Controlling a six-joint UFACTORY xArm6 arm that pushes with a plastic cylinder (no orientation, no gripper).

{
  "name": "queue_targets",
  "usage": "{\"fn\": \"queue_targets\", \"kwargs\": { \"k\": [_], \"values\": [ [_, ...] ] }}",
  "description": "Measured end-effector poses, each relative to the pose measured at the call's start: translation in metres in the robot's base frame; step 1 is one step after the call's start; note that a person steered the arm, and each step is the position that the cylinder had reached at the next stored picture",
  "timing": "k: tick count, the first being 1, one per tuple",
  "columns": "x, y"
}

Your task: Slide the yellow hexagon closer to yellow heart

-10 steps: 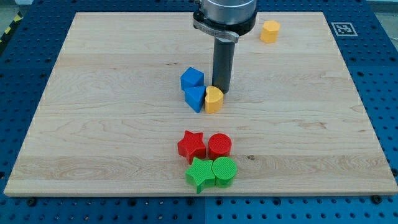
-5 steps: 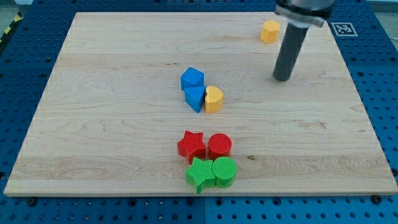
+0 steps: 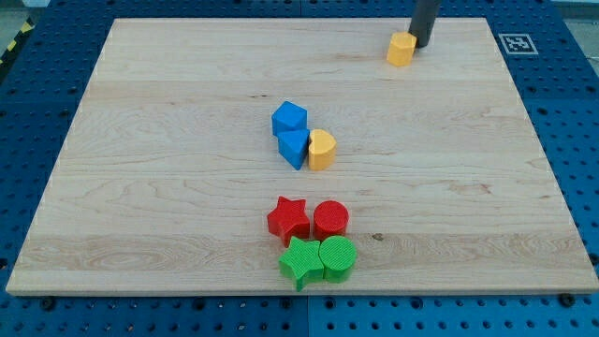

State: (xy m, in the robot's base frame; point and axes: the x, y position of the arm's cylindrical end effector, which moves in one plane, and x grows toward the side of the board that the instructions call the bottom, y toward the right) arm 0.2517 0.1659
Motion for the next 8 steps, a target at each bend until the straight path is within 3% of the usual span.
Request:
{"fn": "queue_targets", "kwargs": {
  "k": [2,3,6,8],
  "values": [
    [0.001,-0.051],
    [0.021,-0.02],
    [0.046,-0.019],
    [0.039,-0.035]
  ]
}}
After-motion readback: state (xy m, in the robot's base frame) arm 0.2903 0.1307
